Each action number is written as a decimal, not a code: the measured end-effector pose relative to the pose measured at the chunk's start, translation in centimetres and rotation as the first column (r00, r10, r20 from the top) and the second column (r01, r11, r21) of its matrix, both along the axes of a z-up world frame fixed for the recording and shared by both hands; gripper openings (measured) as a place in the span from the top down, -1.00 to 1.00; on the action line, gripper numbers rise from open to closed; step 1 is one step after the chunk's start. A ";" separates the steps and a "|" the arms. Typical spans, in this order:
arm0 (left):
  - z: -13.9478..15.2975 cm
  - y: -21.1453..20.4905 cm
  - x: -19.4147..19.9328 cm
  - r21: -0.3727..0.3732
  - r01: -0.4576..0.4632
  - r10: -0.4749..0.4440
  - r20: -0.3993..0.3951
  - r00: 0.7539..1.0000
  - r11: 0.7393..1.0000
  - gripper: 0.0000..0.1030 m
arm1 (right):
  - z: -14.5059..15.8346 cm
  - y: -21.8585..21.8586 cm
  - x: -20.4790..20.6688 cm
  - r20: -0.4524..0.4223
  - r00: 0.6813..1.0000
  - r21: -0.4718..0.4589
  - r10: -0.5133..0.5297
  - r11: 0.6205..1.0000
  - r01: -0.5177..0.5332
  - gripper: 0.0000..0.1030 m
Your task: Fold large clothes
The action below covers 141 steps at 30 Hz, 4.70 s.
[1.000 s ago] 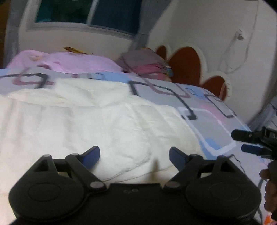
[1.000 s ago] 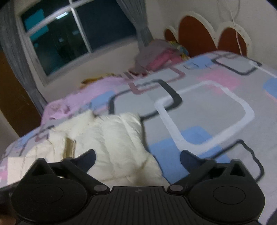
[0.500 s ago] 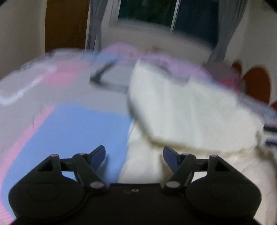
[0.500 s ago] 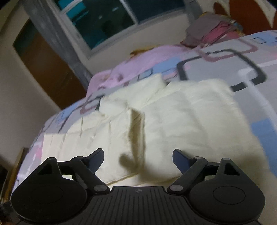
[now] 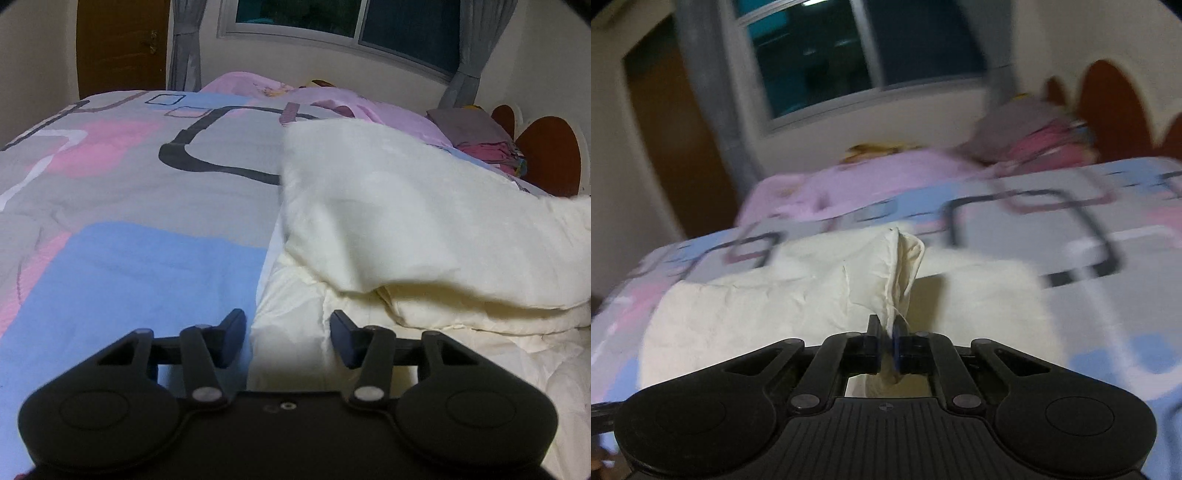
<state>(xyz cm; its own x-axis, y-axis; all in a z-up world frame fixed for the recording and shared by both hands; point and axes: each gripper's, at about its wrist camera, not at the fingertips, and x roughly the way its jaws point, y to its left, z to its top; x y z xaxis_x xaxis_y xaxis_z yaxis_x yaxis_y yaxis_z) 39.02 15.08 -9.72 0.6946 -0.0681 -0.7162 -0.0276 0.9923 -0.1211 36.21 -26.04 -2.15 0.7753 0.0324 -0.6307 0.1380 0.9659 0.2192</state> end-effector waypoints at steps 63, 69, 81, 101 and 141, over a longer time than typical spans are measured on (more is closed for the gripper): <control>5.2 -6.9 4.8 -0.026 0.246 -0.242 0.109 0.964 0.969 0.19 | -0.1 -0.3 5.0 -0.023 0.997 -0.061 0.079 0.995 -0.080 0.32; 0.2 -6.6 9.5 -0.001 0.206 -0.206 0.042 0.978 0.979 0.09 | -6.1 -0.3 8.8 -0.173 0.984 -0.176 0.037 0.982 -0.068 0.33; 2.5 -3.6 5.6 0.050 0.184 -0.188 0.104 0.977 0.982 -0.12 | -3.3 -1.7 4.1 -0.085 0.996 -0.188 -0.009 0.982 -0.007 0.31; 1.6 0.2 -3.2 0.102 0.188 -0.192 0.029 0.981 0.977 -0.82 | -1.4 -4.4 -9.2 -0.138 0.977 0.026 -0.165 0.985 0.170 -0.10; 1.0 2.1 -21.6 -0.104 0.107 -0.113 -0.054 0.992 0.989 -0.46 | -4.3 -10.8 -30.0 -0.168 0.971 0.383 -0.169 0.896 0.222 -0.52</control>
